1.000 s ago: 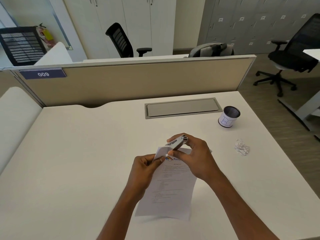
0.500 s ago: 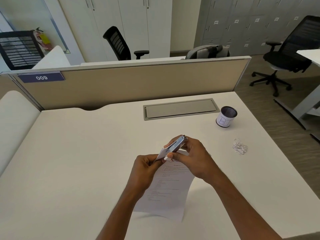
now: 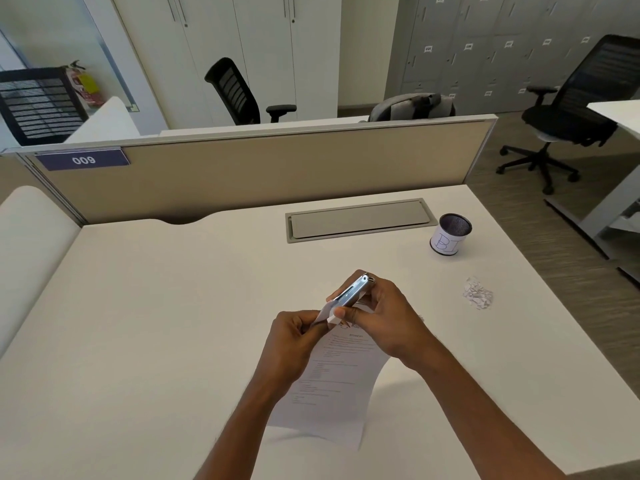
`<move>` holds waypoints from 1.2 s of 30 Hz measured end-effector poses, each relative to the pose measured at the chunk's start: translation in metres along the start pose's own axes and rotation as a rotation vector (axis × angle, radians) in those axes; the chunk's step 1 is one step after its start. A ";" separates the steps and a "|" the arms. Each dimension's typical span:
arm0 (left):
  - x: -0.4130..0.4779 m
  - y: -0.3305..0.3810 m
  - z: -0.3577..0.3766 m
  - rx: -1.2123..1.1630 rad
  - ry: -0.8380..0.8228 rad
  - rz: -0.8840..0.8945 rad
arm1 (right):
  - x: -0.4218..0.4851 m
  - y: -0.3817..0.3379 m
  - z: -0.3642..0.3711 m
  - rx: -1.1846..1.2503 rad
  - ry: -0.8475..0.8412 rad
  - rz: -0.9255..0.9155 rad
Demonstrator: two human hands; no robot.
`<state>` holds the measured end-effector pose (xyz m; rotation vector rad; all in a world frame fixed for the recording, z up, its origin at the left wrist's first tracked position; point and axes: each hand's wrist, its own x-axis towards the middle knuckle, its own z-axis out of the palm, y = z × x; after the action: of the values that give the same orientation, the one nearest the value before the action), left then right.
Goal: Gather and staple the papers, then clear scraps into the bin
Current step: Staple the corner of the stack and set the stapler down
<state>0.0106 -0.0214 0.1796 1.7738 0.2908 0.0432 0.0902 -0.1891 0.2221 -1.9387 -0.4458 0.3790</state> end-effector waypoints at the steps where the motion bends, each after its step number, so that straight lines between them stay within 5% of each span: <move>1: 0.000 0.000 0.000 -0.002 -0.001 0.001 | 0.000 0.000 0.001 0.001 0.006 0.001; 8: 0.002 -0.007 0.006 0.020 0.002 -0.006 | -0.004 0.006 0.008 -0.022 0.093 0.029; 17: 0.006 -0.016 0.005 -0.068 -0.022 -0.015 | 0.002 0.006 -0.004 0.131 -0.047 0.052; 24: 0.014 -0.024 0.004 -0.190 0.022 -0.154 | 0.032 0.017 -0.017 0.354 0.144 0.089; 36: 0.059 -0.070 -0.017 -0.387 0.089 -0.341 | 0.129 0.095 -0.037 -0.272 0.295 0.104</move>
<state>0.0528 0.0217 0.1082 1.3235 0.6046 -0.0630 0.2337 -0.1928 0.1408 -2.2450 -0.2115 0.0964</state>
